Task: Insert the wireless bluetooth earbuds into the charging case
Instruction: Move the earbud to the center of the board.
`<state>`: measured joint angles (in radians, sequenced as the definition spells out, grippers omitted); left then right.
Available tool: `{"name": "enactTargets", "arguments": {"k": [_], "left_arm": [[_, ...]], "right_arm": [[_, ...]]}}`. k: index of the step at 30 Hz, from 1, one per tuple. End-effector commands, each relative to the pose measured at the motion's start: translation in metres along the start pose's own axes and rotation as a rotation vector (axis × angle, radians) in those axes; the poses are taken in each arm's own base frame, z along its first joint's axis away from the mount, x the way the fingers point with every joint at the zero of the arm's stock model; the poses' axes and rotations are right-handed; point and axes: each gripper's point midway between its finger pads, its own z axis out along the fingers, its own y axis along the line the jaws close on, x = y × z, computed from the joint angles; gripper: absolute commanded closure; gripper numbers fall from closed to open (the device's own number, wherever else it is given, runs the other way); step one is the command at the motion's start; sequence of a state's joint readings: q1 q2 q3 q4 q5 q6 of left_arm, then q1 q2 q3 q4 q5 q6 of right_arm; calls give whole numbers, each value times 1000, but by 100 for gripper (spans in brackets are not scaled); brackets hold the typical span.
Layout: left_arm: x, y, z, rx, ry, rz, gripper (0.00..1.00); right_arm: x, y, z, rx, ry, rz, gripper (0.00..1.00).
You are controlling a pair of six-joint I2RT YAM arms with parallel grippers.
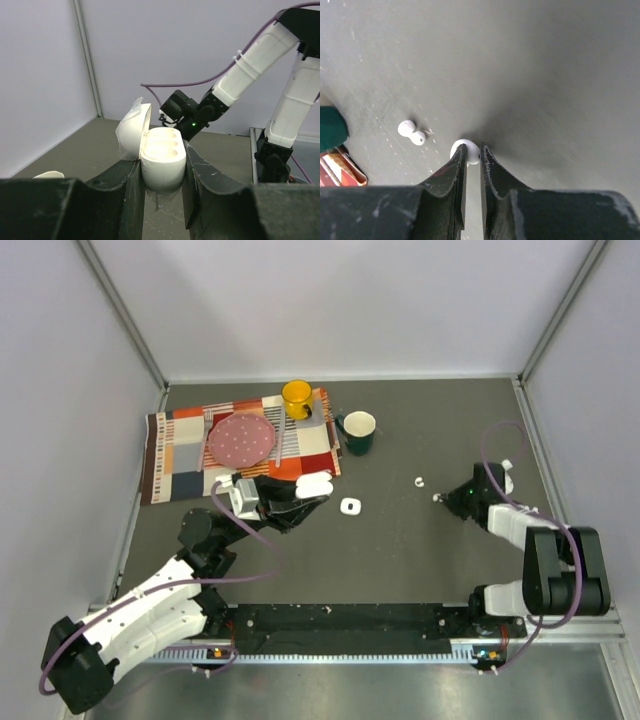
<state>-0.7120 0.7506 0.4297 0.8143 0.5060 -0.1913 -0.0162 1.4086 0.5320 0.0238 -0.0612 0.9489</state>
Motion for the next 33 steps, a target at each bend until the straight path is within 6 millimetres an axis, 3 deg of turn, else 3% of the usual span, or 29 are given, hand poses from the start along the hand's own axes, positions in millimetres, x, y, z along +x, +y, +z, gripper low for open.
{"name": "enactTargets", "arguments": {"k": [1, 4, 8, 11, 15, 18, 19, 21, 22, 23, 24, 27, 33], "left_arm": [[-8, 2, -1, -11, -32, 25, 100], [-6, 2, 0, -9, -30, 21, 100], [-5, 1, 2, 1, -34, 14, 100], [-5, 1, 3, 4, -35, 13, 100], [-5, 2, 3, 4, -35, 11, 100], [-5, 1, 2, 6, -35, 13, 100], [-4, 0, 2, 9, -35, 11, 100], [-6, 0, 2, 7, -39, 13, 100], [-6, 0, 1, 8, -39, 13, 100], [-6, 1, 1, 4, -38, 13, 100], [-7, 0, 1, 5, -40, 13, 100], [-7, 0, 0, 1, -41, 13, 100], [-9, 0, -3, -7, -41, 15, 100]], "right_arm": [[-10, -12, -11, 9, -118, 202, 90], [-2, -14, -20, 2, -95, 184, 80], [2, -21, -28, 29, -78, 132, 57], [5, -21, -35, 41, -54, 84, 51], [-3, -16, -44, 43, -65, -27, 50], [-22, -1, -48, 26, -103, -150, 50], [-33, 13, -51, 4, -122, -183, 50], [-33, 14, -42, 21, -76, -277, 51], [-40, 29, -42, -7, -70, -305, 52], [-30, 23, -32, 14, 11, -345, 53], [-36, 33, -30, 1, 17, -361, 53], [-21, 34, -16, -11, 138, -413, 58], [-12, 18, -12, 23, 194, -471, 63]]}}
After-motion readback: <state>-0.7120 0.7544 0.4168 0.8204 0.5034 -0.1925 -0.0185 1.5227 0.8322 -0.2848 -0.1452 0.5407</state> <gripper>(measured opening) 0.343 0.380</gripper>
